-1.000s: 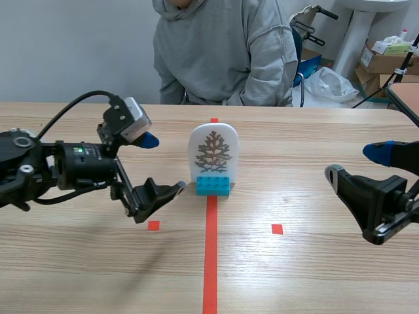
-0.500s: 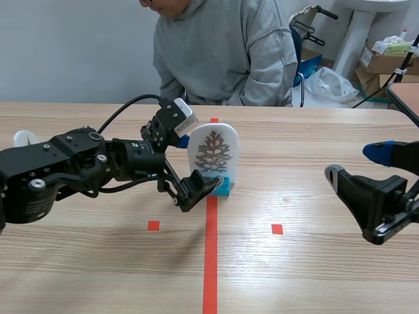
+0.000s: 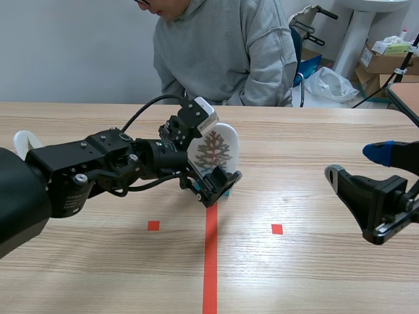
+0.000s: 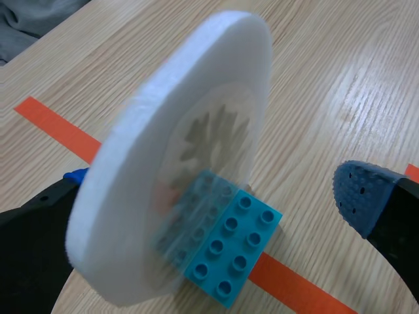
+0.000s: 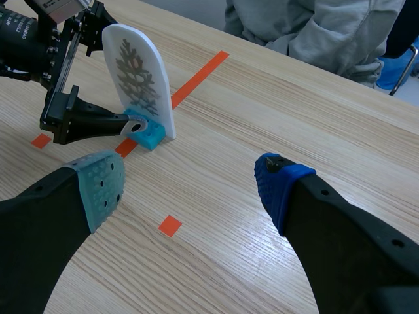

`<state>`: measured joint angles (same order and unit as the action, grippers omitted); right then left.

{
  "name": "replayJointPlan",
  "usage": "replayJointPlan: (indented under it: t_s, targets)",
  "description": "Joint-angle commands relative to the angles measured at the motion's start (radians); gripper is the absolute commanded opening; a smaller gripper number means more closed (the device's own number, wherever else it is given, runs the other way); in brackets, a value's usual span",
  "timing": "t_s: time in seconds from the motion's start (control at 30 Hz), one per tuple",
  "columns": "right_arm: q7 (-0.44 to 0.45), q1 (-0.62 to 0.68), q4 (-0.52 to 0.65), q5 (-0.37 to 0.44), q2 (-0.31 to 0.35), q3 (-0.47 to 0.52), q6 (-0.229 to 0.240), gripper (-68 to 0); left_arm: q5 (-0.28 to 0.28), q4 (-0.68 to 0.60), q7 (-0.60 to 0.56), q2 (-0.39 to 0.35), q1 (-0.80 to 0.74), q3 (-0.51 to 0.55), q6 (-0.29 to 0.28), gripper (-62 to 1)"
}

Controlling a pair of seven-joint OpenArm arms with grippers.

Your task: Do the leaf sorting experiment

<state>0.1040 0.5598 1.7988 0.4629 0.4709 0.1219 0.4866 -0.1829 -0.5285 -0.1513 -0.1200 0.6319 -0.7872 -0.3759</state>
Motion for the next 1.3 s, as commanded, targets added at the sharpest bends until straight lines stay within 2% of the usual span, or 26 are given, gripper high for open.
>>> replayJointPlan:
  t_s: [0.0, 0.07, 0.1, 0.27, 0.4, 0.73, 0.93, 1.27]
  targets:
    - [0.014, -0.012, 0.008, 0.011, 0.000, 0.004, -0.003, -26.4, -0.006, -0.022, -0.014, 0.000, 0.017, 0.010, -0.003, 1.4]
    - [0.014, -0.012, 0.008, 0.011, 0.000, 0.004, -0.003, -26.4, -0.006, -0.020, -0.014, 0.000, 0.017, 0.010, -0.003, 1.4]
    - [0.014, -0.012, 0.008, 0.011, 0.000, 0.004, -0.003, -26.4, -0.006, -0.020, -0.014, 0.000, 0.017, 0.010, -0.003, -1.3]
    - [0.014, -0.012, 0.008, 0.011, 0.000, 0.004, -0.003, -26.4, -0.007, -0.020, -0.014, 0.000, 0.017, 0.010, 0.018, -26.0]
    - [0.014, -0.012, 0.008, 0.011, 0.000, 0.004, -0.003, -26.4, -0.007, -0.020, -0.017, 0.000, 0.017, 0.010, 0.019, -36.0]
    - [0.014, -0.012, 0.008, 0.011, 0.000, 0.004, -0.003, -26.4, -0.007, -0.020, -0.018, 0.000, 0.017, 0.010, 0.019, -50.2]
    - [0.014, -0.012, 0.008, 0.011, 0.000, 0.004, -0.003, -26.4, -0.007, -0.020, -0.025, 0.000, 0.016, 0.010, 0.018, -56.7]
    - [0.014, -0.012, 0.008, 0.011, 0.000, 0.004, -0.003, -26.4, -0.015, -0.021, -0.024, -0.003, 0.011, 0.016, 0.015, -56.7]
